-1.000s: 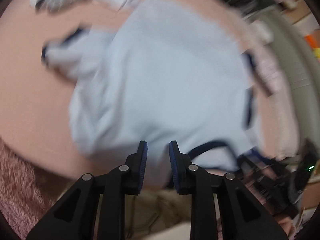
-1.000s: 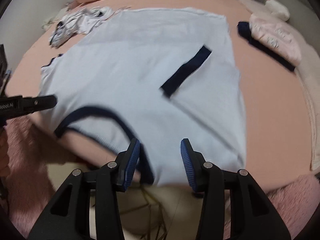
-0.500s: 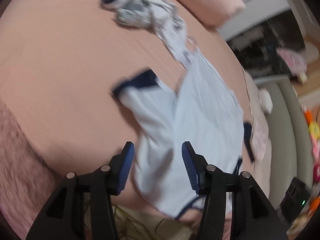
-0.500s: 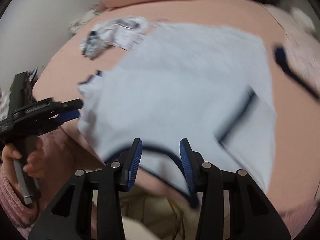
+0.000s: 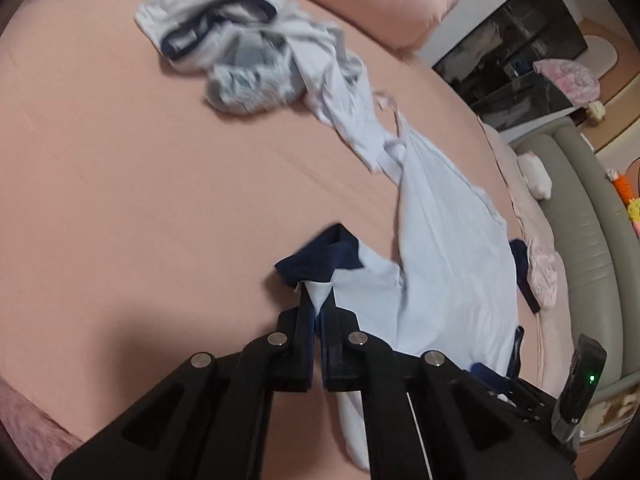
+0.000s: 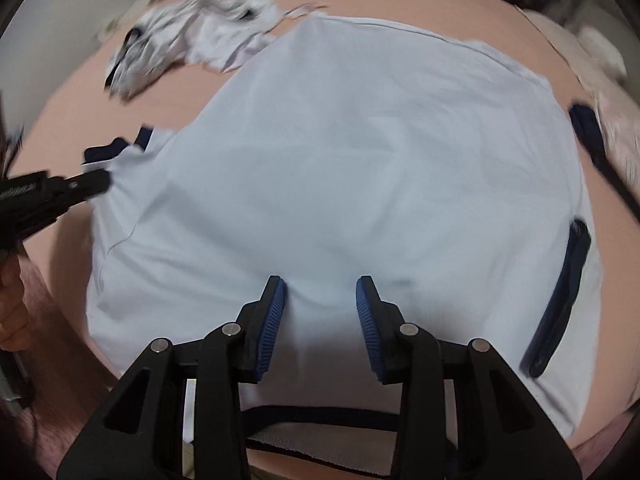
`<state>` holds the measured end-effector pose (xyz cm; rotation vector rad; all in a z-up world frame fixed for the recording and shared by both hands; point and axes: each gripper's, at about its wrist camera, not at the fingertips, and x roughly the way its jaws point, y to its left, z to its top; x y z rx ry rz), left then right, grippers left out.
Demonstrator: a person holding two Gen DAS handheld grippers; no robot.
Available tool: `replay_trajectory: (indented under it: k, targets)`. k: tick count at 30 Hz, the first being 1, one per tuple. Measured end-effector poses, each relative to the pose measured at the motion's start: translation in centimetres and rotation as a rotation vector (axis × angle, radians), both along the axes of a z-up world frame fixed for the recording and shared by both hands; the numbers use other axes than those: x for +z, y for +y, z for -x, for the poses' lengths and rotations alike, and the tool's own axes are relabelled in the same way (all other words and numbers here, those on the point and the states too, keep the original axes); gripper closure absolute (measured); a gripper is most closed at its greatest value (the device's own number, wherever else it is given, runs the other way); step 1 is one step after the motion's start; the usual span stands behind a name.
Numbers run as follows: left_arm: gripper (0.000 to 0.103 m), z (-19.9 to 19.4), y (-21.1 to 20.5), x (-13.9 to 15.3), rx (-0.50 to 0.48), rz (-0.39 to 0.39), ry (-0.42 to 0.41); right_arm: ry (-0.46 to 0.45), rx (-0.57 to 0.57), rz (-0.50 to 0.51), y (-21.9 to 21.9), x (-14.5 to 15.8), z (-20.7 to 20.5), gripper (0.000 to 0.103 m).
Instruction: Fold clothes
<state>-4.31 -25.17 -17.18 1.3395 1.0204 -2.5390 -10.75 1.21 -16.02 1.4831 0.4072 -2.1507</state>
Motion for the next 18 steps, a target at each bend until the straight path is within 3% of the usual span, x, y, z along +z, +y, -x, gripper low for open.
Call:
replay_trajectory:
  k: [5,7,8,9,12,15,16,18]
  targets:
    - [0.096,-0.3,-0.8,-0.7,-0.001,-0.182,0.059,0.017,-0.031,-0.036,1.2,0.3,0.2,0.066]
    - [0.076,-0.3,-0.7,-0.6,0.022,-0.19,0.063,0.034,-0.024,-0.038,1.1,1.0,-0.6,0.066]
    - [0.057,-0.9,-0.6,-0.7,0.044,-0.171,0.047,0.037,-0.009,-0.014,1.3,1.7,-1.2,0.066]
    - [0.055,-1.4,-0.4,-1.0,0.06,-0.154,0.022,0.03,0.014,0.025,1.3,2.3,-1.9,0.066]
    - [0.057,-2.7,0.4,-1.8,0.044,-0.134,-0.046,0.016,0.104,0.105,0.2,3.4,-4.3,0.066]
    - [0.059,-1.7,1.6,-1.0,-0.011,0.011,-0.062,0.034,0.188,0.108,-1.7,3.5,-6.0,0.065]
    - [0.062,-1.0,1.7,-0.9,-0.037,0.044,-0.069,0.044,0.211,0.096,-2.4,3.6,-6.3,0.066]
    - [0.085,0.7,2.0,-0.9,-0.098,0.066,-0.074,0.032,0.245,0.101,-3.5,4.1,-6.2,0.065]
